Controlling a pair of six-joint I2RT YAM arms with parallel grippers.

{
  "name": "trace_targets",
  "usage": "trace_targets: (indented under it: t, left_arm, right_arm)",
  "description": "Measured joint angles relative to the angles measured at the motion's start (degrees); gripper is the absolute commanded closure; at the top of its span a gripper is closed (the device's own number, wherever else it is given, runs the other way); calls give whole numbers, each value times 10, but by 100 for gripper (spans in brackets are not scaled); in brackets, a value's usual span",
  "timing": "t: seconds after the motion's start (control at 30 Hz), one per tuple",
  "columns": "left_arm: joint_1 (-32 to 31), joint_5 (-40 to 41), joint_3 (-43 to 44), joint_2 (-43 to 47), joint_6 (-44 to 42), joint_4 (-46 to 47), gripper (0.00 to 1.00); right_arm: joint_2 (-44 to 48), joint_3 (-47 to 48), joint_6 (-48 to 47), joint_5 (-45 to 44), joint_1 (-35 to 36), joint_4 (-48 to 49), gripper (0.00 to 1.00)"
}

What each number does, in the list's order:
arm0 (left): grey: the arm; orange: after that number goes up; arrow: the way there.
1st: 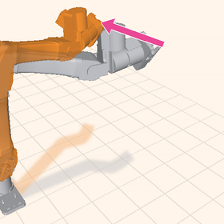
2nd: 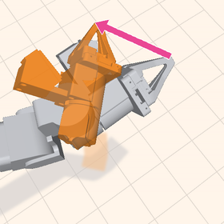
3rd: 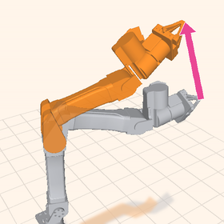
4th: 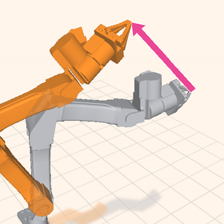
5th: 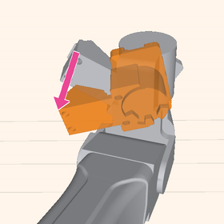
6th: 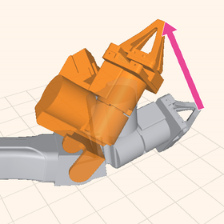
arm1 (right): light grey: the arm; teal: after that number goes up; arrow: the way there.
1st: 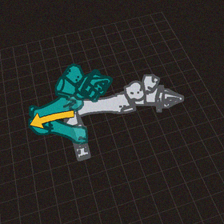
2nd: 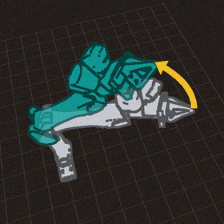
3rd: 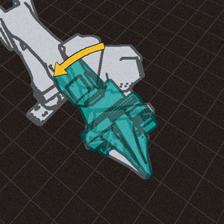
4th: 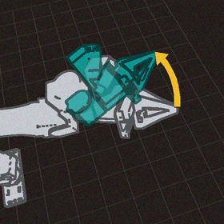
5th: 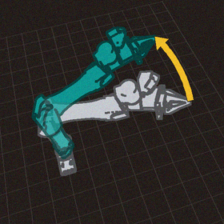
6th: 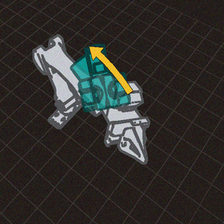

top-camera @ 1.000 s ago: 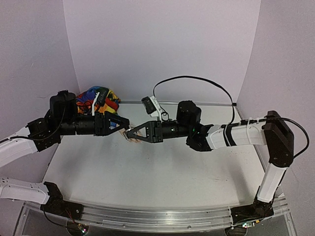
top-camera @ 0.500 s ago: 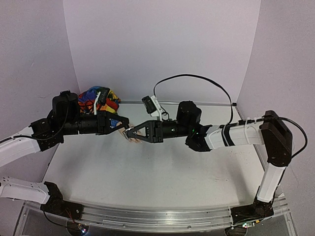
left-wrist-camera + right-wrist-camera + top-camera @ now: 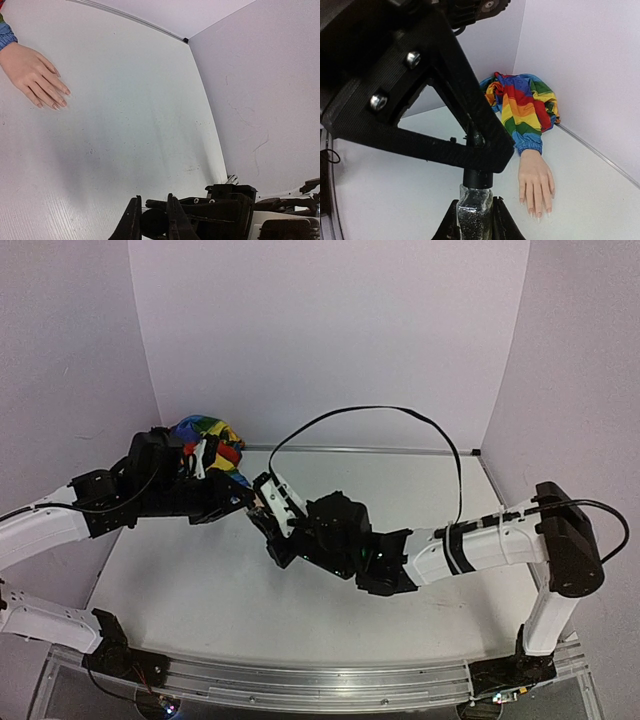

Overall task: Paint the nails
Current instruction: Unscrew the cap of the nail polish bottle.

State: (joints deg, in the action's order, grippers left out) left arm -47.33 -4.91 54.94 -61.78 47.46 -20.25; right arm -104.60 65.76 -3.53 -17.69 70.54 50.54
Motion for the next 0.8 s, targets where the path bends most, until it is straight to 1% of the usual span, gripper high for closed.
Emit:
trace_targets:
  t: [0.03,0.07,0.1,0.13,0.17,0.23,0.27,0.33,0.43,0.53,0.67,0.8]
  left_arm:
    - [0,1,2,-2,3,-2,85]
    - [0,0,4,-3,5,-4,71]
    - [0,0,5,-1,6,-8,52]
    - [0,-2,5,2,6,-9,35]
    - [1,1,5,5,2,-14,27]
    - [6,3,5,19,-7,-22,18]
    - [9,1,4,31,-14,-22,10]
    - [11,-11,-3,59,-32,-15,1]
    - [11,-36,-11,101,-53,0,1]
    - [13,-57,-15,123,-67,24,1]
    - [16,-87,-15,111,-74,50,9]
    - [17,-133,-16,78,-76,79,17]
  right_arm:
    - [0,0,-10,0,-1,0,100]
    - [0,0,-16,4,-2,0,100]
    - [2,-1,-25,16,-5,0,100]
    - [5,-3,-27,30,-7,-1,100]
    - [11,-7,-27,49,-13,-11,100]
    - [30,-16,-13,121,-33,-42,100]
    - [37,-19,0,159,-45,-52,100]
    - [51,-21,44,261,-85,-67,100]
    - [61,-21,127,407,-153,-63,100]
    - [61,-21,203,501,-195,-48,100]
    - [60,-21,297,610,-195,0,100]
    - [55,-21,367,673,-186,76,100]
